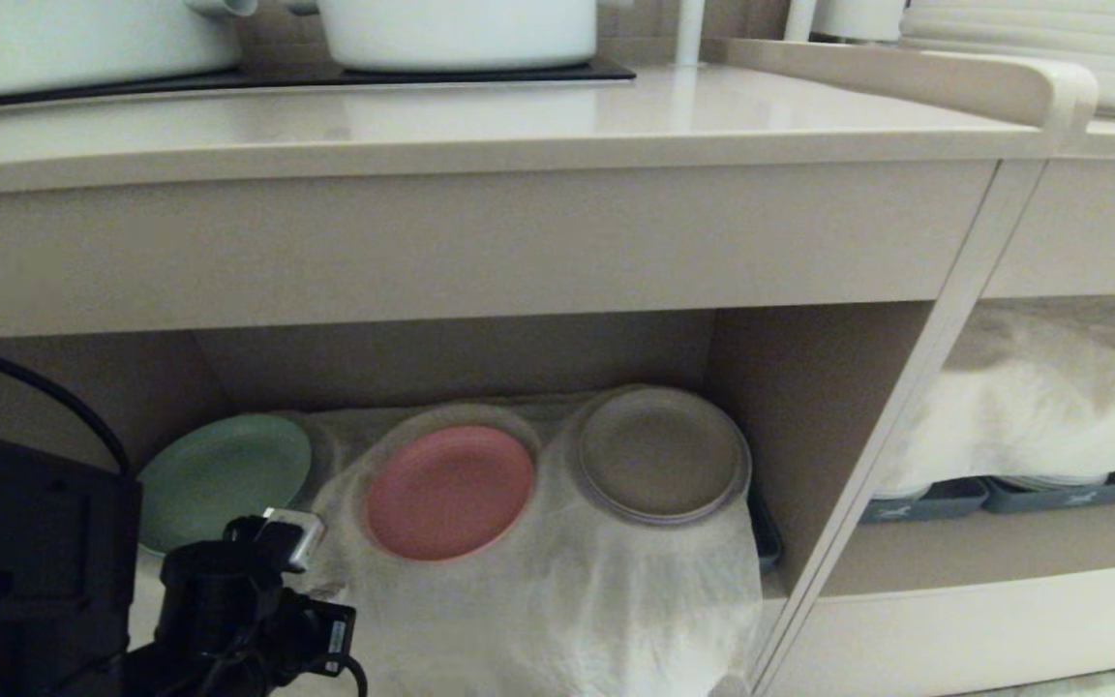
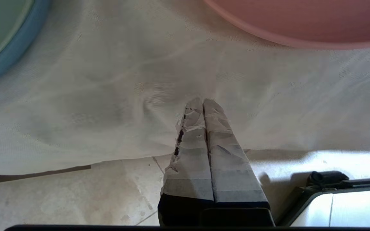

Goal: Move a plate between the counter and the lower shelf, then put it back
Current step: Pick up the plate in the cupboard

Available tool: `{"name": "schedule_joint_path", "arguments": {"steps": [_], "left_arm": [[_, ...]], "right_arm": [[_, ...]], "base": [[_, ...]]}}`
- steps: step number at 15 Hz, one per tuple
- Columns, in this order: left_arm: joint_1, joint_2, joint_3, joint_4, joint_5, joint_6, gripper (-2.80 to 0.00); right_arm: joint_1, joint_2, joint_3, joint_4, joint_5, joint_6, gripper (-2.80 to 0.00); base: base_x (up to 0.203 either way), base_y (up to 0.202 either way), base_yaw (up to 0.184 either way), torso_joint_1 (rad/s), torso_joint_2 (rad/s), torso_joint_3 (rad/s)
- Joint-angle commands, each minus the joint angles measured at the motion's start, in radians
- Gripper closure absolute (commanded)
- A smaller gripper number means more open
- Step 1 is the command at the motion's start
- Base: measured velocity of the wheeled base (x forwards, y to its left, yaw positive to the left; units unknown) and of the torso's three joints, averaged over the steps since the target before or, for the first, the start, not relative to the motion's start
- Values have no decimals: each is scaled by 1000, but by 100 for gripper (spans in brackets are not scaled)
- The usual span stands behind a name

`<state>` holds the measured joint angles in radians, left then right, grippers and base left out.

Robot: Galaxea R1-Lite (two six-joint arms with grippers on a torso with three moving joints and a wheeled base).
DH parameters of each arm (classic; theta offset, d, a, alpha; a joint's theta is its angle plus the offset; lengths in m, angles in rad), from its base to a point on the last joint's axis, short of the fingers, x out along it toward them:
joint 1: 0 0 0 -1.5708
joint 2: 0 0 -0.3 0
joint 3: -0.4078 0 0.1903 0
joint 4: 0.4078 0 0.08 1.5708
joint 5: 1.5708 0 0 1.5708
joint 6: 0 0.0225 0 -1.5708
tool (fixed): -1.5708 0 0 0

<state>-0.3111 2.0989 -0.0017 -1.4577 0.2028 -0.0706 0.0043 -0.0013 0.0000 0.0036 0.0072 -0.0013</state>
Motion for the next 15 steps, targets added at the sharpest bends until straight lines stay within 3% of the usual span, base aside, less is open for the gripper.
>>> {"name": "schedule_joint_path", "arguments": {"steps": [1, 8, 11, 15], "left_arm": [[-3, -11, 0, -1, 20, -2, 0], [-2, -127, -20, 190, 28, -11, 0], [0, -162, -67, 287, 65, -14, 0], [6, -176, -110, 426, 70, -106, 0]], "right_arm": [[0, 1, 0, -1, 0, 0, 0], [0, 1, 0, 0, 0, 0, 0], [0, 1, 0, -1, 0, 0, 0], [0, 1, 0, 0, 0, 0, 0]], "base": [[0, 0, 0, 0, 0, 0], [0, 0, 0, 0, 0, 0], [0, 0, 0, 0, 0, 0], [0, 0, 0, 0, 0, 0]]}}
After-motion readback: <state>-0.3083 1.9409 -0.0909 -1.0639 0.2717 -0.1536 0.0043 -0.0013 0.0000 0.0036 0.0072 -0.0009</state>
